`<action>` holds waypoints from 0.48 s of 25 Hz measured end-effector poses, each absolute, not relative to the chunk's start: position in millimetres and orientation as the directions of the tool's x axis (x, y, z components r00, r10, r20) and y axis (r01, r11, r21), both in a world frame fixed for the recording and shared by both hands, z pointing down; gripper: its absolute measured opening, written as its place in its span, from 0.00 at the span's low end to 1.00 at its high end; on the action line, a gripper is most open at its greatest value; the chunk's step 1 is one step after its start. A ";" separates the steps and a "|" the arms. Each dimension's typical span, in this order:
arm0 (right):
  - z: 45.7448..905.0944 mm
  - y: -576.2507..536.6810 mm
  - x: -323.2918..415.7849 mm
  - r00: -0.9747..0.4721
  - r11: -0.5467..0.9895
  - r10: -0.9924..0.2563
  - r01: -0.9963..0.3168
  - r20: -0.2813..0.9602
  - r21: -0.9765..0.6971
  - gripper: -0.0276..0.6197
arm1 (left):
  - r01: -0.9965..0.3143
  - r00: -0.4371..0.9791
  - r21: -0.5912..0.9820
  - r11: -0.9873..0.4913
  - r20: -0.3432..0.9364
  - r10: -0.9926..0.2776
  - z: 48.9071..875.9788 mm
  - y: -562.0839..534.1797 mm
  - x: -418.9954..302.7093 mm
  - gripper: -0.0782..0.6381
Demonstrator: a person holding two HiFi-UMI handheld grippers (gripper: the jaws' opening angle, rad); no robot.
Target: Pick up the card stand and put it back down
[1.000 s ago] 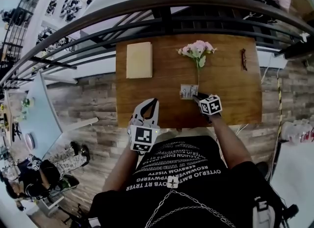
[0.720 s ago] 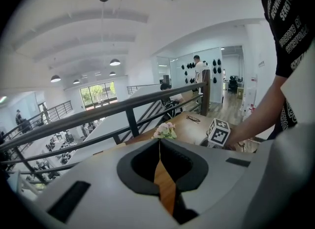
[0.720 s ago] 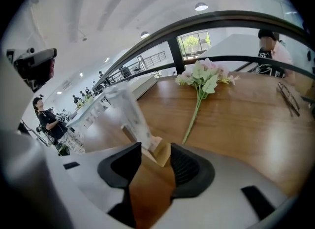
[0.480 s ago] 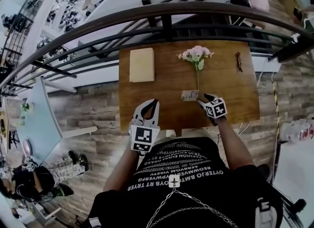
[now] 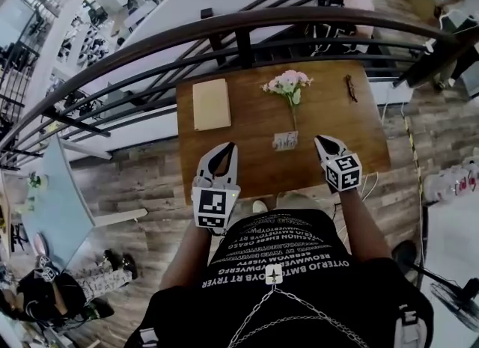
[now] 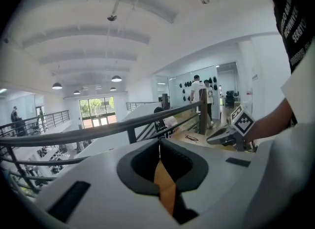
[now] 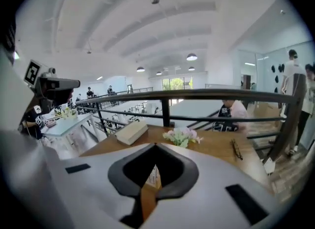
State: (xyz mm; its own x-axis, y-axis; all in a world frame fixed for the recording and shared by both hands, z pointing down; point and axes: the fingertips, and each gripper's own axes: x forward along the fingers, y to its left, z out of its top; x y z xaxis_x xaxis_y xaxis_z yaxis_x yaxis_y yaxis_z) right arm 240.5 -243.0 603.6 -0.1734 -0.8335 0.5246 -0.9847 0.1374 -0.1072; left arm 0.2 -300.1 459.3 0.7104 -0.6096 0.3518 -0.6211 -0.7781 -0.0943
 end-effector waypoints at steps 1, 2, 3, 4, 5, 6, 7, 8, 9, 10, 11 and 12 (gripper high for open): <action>587.6 -241.0 237.2 -0.166 0.135 -0.852 -0.986 0.497 -0.099 0.07 | -0.622 0.715 -0.094 -0.778 0.338 -0.612 452.8 -299.2 -1.1 0.15; 572.7 -238.7 233.9 -0.161 0.134 -0.866 -0.987 0.474 -0.090 0.07 | -0.621 0.720 -0.094 -0.778 0.325 -0.613 446.8 -298.0 -1.8 0.15; 558.7 -236.1 231.0 -0.155 0.135 -0.876 -0.988 0.456 -0.077 0.07 | -0.618 0.727 -0.092 -0.780 0.312 -0.612 441.6 -296.6 -1.7 0.15; 545.2 -233.5 228.5 -0.150 0.137 -0.884 -0.989 0.442 -0.062 0.06 | -0.616 0.734 -0.087 -0.783 0.299 -0.610 436.9 -295.0 -1.0 0.15; 532.0 -230.7 225.9 -0.148 0.141 -0.891 -0.989 0.429 -0.048 0.06 | -0.612 0.741 -0.080 -0.786 0.288 -0.606 432.8 -293.1 0.0 0.15; 518.7 -227.7 223.4 -0.147 0.145 -0.898 -0.989 0.415 -0.037 0.06 | -0.609 0.748 -0.074 -0.790 0.279 -0.603 429.0 -290.5 0.8 0.15; 505.1 -224.4 221.0 -0.147 0.147 -0.906 -0.989 0.398 -0.030 0.06 | -0.605 0.754 -0.070 -0.793 0.269 -0.599 425.5 -287.5 1.6 0.15; 491.2 -220.7 219.0 -0.145 0.147 -0.914 -0.989 0.379 -0.023 0.06 | -0.599 0.762 -0.068 -0.798 0.259 -0.594 422.0 -284.4 2.5 0.15; 477.4 -217.1 217.1 -0.142 0.146 -0.922 -0.989 0.360 -0.017 0.06 | -0.592 0.769 -0.067 -0.803 0.250 -0.588 419.0 -281.4 3.5 0.15; 464.8 -213.6 215.3 -0.139 0.144 -0.929 -0.989 0.343 -0.009 0.06 | -0.585 0.776 -0.065 -0.808 0.242 -0.582 417.2 -279.0 4.3 0.15; 454.6 -210.3 213.7 -0.134 0.142 -0.934 -0.990 0.331 0.000 0.06 | -0.580 0.782 -0.061 -0.812 0.239 -0.576 417.0 -277.3 4.9 0.15; 448.0 -207.6 212.7 -0.129 0.140 -0.937 -0.990 0.324 0.010 0.06 | -0.576 0.785 -0.054 -0.815 0.240 -0.571 418.4 -276.4 5.2 0.15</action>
